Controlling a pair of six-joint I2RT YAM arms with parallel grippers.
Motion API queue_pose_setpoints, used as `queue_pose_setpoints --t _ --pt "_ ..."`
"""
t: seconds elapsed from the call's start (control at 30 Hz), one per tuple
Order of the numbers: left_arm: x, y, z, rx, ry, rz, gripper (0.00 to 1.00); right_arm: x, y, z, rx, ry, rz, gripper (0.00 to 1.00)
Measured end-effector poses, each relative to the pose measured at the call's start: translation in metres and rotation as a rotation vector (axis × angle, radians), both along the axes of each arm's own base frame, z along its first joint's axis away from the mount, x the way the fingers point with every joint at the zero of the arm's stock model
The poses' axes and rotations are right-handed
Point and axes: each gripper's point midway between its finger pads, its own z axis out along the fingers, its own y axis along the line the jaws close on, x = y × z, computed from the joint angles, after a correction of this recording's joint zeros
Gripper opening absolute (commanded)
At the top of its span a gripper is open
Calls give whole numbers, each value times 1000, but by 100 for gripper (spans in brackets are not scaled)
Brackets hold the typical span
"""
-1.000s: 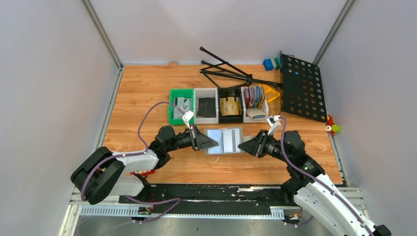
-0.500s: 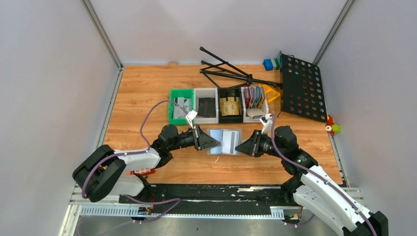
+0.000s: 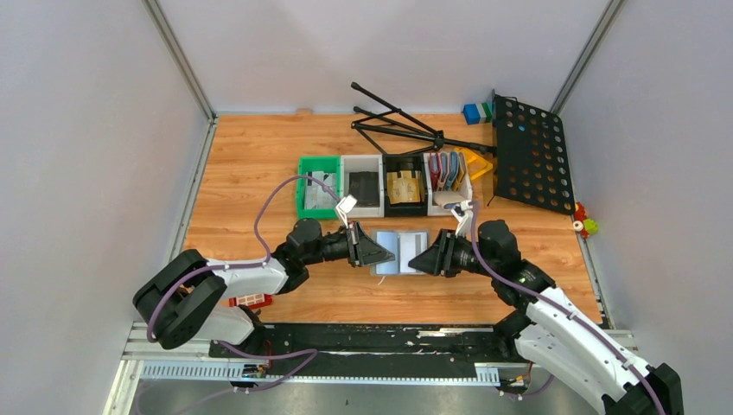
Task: Take the credit cards out of the card holder
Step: Remove the credit card from the card holder.
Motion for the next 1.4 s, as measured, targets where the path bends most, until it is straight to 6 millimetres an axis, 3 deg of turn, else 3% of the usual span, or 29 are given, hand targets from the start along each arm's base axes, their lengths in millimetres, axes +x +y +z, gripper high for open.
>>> queue_pose_setpoints --t 0.23,0.43,0.5,0.63,0.73,0.9,1.03,1.1,1.2,1.33,1.4 --pt "1 0 -9 46 -4 -1 17 -2 -1 8 12 -28 4 23" --pt "-1 1 -22 99 -6 -4 18 -4 -2 14 20 -54 9 22" --pt "0 1 -24 108 -11 -3 17 -4 -2 12 15 -53 12 17" --pt "3 -1 -36 139 -12 -7 16 0 -1 -3 -27 -16 16 12" --pt "3 -2 -62 212 13 1 16 3 -1 -31 -92 64 10 13" --pt "3 -5 -97 365 22 10 16 -1 -1 -63 -163 132 16 22" --pt "9 -5 -116 449 11 22 15 -2 2 -68 -173 124 29 40" --pt "10 -4 -131 498 21 22 14 -2 4 -69 -171 115 34 43" --pt "9 -1 -147 537 43 18 14 -1 5 -70 -166 98 36 40" --pt "8 -2 -147 537 33 18 14 0 3 -77 -182 90 29 23" --pt "8 -3 -147 538 28 15 14 1 3 -83 -195 99 28 20"
